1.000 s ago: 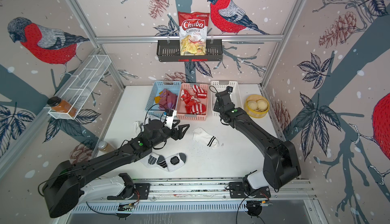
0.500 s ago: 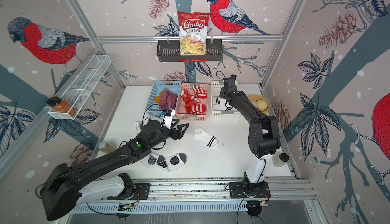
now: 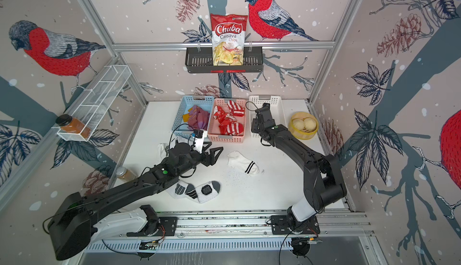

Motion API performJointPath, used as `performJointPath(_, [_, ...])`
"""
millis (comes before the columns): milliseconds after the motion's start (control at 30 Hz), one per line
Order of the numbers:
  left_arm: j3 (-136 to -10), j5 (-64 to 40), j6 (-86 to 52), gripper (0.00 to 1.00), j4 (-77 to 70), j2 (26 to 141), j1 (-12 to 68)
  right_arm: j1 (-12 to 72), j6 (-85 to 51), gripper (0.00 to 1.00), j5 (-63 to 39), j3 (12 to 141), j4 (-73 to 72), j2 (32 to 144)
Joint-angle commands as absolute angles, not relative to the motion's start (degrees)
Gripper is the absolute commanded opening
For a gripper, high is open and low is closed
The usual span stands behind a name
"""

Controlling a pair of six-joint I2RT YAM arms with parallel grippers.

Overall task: Sort the socks into the basket by color
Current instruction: Place the sock in the bin, then pick up the sock at the center of the board.

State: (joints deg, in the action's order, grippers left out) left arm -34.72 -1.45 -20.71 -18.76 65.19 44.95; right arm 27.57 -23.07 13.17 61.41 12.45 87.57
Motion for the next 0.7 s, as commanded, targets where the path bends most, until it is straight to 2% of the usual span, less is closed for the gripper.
performJointPath(0, [-33.72,-3.08,-19.29,0.78,-22.53,65.46,45.09,30.86,-26.83,0.62,14.55,55.83,8.60,83.94])
performJointPath(233, [-32.61,-4.56,-18.82,0.77,-22.15,68.86,45.07,39.40,-32.86,0.67,17.90,45.01,7.73,79.30])
performJointPath(367, [-32.53,-5.38,-19.49,0.75,-22.72,73.02,45.24,39.81,-34.87,0.71,15.46,39.08,5.33,77.07])
performJointPath(667, [-32.61,-4.36,-19.81,0.74,-23.24,75.06,45.24,41.38,-35.60,0.79,13.41,34.03,1.42,80.33])
